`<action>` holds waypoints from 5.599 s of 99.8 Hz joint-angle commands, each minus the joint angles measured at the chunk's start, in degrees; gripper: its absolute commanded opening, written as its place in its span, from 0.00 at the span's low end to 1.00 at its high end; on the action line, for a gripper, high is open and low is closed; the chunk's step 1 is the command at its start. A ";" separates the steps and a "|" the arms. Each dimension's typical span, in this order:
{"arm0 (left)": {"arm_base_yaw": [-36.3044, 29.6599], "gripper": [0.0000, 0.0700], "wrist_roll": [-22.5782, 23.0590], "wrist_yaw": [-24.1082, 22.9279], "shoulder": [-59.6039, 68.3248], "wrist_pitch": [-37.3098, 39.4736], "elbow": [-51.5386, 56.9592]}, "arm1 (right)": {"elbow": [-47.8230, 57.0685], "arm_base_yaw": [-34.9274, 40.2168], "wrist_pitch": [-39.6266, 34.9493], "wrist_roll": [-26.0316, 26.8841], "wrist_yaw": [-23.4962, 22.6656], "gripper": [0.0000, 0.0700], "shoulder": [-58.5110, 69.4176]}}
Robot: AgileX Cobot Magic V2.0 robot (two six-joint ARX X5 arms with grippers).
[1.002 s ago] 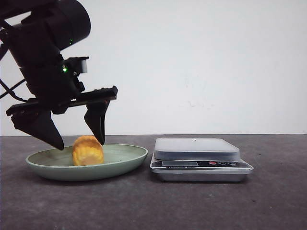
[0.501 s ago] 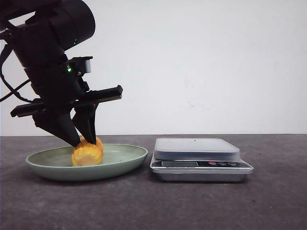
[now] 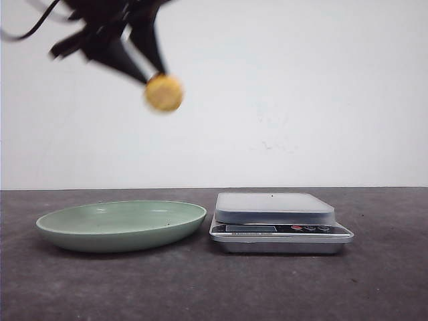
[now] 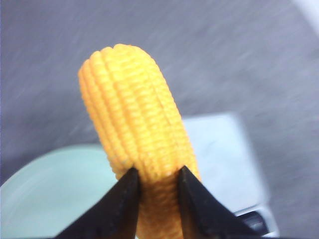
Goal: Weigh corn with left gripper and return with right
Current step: 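Close the left gripper on the corn cob and lift it, then carry the corn cob with the left gripper and lower it onto the scale, then open the left gripper and withdraw it from the scale, then lower the open right gripper over the corn cob on the scale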
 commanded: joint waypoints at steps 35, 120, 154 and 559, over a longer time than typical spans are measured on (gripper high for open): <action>-8.24 0.01 -0.07 -1.51 20.76 -0.92 16.59 | 1.07 0.09 0.50 -0.44 -0.04 0.66 0.13; -9.70 0.00 2.43 -1.92 32.94 -0.44 19.39 | 1.07 0.35 -0.17 -0.50 -0.04 0.66 0.09; -10.29 0.02 3.06 -1.90 32.98 -0.52 19.37 | 1.07 0.35 -0.72 -0.44 -0.07 0.66 0.09; 27.10 0.62 10.14 -9.35 -58.51 -63.14 17.53 | 1.11 27.74 23.76 5.86 16.52 0.71 52.13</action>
